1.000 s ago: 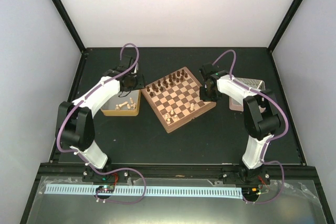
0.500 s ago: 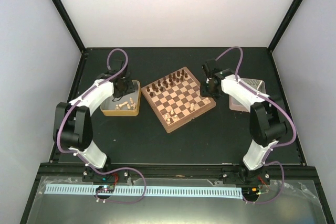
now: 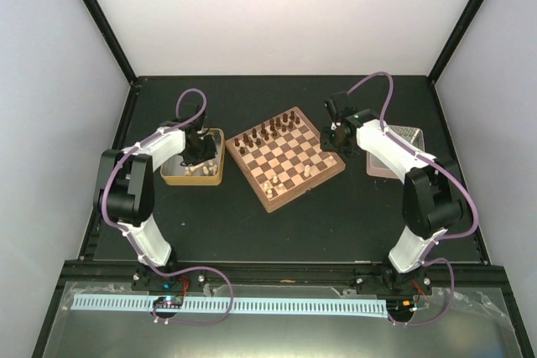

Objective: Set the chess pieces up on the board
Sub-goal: Pick up the chess piece from the storage box, then place the chess piece on the chessboard.

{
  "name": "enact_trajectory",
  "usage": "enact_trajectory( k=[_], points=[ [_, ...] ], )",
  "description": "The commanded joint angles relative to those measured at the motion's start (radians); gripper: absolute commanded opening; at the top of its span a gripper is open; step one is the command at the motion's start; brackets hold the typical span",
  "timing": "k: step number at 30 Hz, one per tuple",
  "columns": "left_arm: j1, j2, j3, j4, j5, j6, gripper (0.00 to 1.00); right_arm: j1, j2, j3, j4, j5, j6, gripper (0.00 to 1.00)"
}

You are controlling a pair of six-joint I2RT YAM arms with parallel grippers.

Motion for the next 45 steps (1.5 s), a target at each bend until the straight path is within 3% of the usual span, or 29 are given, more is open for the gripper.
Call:
enact_trajectory(
  k=[1, 7, 14, 25, 34, 41, 45],
  points=[
    [-0.001, 0.031, 0.001, -0.005, 0.031, 0.019, 0.22, 0.005, -0.017, 0.006, 0.004, 0.017, 0.017, 0.37],
    [-0.004, 0.038, 0.039, -0.018, -0.011, 0.049, 0.02, 0.005, -0.023, 0.012, 0.006, 0.021, 0.016, 0.37],
    [-0.029, -0.079, 0.061, -0.076, -0.077, 0.066, 0.03, 0.005, -0.053, -0.004, 0.022, 0.024, 0.029, 0.36],
    [-0.214, -0.223, 0.120, 0.024, 0.043, 0.146, 0.07, 0.001, -0.198, -0.115, 0.121, 0.104, 0.100, 0.35],
    [-0.452, -0.057, 0.283, 0.018, 0.143, 0.269, 0.08, -0.027, -0.324, -0.222, 0.152, 0.198, 0.158, 0.35],
    [-0.552, 0.131, 0.516, -0.153, 0.022, 0.333, 0.09, -0.053, -0.397, -0.287, 0.148, 0.210, 0.161, 0.35],
    [-0.575, 0.185, 0.539, -0.237, -0.012, 0.369, 0.08, -0.057, -0.415, -0.307, 0.140, 0.212, 0.151, 0.35]
  ],
)
